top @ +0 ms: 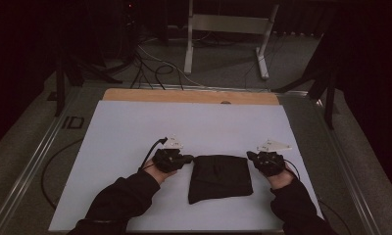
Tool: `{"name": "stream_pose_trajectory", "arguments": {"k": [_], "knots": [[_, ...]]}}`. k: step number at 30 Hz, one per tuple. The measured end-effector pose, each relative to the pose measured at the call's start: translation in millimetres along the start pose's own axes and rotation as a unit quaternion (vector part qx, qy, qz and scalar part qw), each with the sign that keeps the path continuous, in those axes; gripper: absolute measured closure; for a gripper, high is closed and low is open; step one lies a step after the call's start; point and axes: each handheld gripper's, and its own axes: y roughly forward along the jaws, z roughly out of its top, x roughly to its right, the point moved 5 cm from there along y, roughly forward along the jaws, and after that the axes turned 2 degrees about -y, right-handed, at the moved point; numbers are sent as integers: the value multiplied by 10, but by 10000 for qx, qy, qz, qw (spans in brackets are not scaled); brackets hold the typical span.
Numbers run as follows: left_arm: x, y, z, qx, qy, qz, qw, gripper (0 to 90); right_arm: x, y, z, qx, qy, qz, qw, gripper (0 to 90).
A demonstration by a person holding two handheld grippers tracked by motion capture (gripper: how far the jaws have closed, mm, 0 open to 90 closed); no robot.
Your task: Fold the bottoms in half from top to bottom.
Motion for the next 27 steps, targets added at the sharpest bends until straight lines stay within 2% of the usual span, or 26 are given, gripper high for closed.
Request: {"name": "stream_pose_trajectory", "arguments": {"k": [4,7,12,20,27], "knots": [[-14,127,-16,-117,-80,-131,9998,896,13,135,-24,-181,-76,76,9998,900],[-20,210,-42,-205,-127,-221,9995,896,31,204,-69,-305,-15,109,9995,900],[7,271,-58,-216,-129,-355,9991,895,49,261,-153,-496,66,180,9986,900],[88,231,-26,-108,-77,-601,9981,896,-57,209,-96,-367,75,463,9982,900],[225,174,-16,-51,153,-886,9959,895,-190,73,-43,-177,126,761,9969,900]]}}
